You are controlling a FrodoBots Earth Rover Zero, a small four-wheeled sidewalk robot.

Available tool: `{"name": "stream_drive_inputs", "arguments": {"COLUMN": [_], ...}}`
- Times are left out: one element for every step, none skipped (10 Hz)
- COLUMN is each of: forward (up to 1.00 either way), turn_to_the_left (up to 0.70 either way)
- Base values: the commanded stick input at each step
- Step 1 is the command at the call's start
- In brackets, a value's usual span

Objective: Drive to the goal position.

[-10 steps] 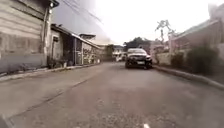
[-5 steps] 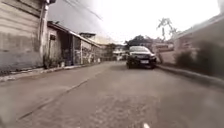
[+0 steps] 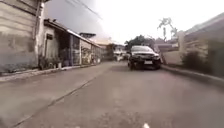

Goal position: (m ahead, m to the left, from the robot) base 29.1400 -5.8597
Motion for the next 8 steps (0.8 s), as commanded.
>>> {"name": "stream_drive_inputs", "arguments": {"forward": [1.0,1.0,1.0,1.0,1.0,1.0,1.0,1.0], "turn_to_the_left": [0.01,0.01,0.01,0.01,0.01,0.01,0.01,0.01]}}
